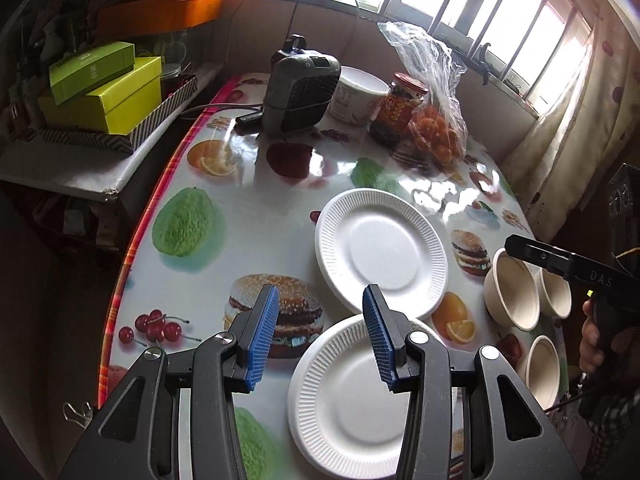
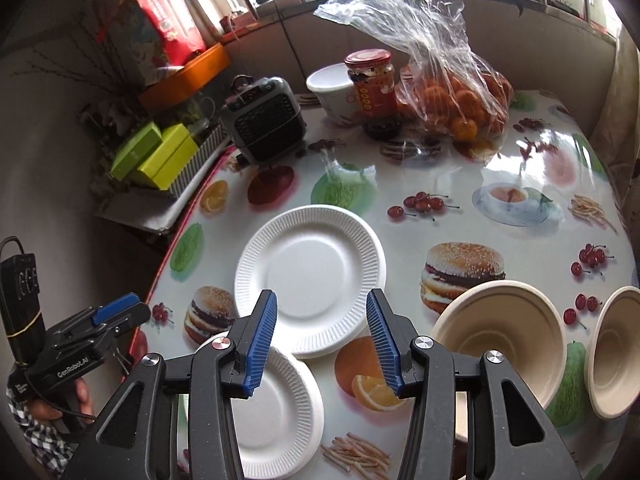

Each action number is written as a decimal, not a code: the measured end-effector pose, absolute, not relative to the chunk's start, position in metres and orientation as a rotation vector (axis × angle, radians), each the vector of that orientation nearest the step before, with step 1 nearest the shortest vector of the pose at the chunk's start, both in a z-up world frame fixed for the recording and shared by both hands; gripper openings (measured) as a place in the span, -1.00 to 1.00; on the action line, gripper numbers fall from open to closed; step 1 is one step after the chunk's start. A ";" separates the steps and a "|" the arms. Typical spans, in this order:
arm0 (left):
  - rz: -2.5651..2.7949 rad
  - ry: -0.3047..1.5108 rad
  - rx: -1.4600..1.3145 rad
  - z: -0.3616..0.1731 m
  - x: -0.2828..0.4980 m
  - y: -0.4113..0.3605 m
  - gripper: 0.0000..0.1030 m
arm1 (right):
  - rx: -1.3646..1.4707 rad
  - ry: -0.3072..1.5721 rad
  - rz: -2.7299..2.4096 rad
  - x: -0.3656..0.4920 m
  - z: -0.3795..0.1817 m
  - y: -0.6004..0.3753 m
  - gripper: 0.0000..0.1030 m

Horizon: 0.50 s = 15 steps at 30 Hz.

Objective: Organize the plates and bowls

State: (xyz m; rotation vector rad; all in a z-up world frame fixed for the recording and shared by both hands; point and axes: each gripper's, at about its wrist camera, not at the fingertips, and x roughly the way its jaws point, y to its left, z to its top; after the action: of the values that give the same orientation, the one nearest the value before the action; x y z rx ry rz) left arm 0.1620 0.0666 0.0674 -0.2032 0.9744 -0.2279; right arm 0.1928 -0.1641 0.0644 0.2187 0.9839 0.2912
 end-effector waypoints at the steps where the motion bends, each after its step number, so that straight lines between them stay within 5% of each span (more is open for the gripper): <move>1: -0.241 0.978 -0.206 0.067 0.166 0.066 -0.13 | 0.221 0.992 0.289 0.198 0.062 -0.164 -0.10; 15: -0.245 1.104 -0.213 0.024 0.239 0.050 -0.13 | 0.232 1.117 0.222 0.263 0.011 -0.162 -0.10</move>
State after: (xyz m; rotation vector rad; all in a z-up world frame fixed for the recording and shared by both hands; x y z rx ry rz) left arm 0.2387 0.0499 0.0237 -0.2134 1.1038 -0.2448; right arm 0.2630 -0.1619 0.0106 0.2321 1.1170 0.2219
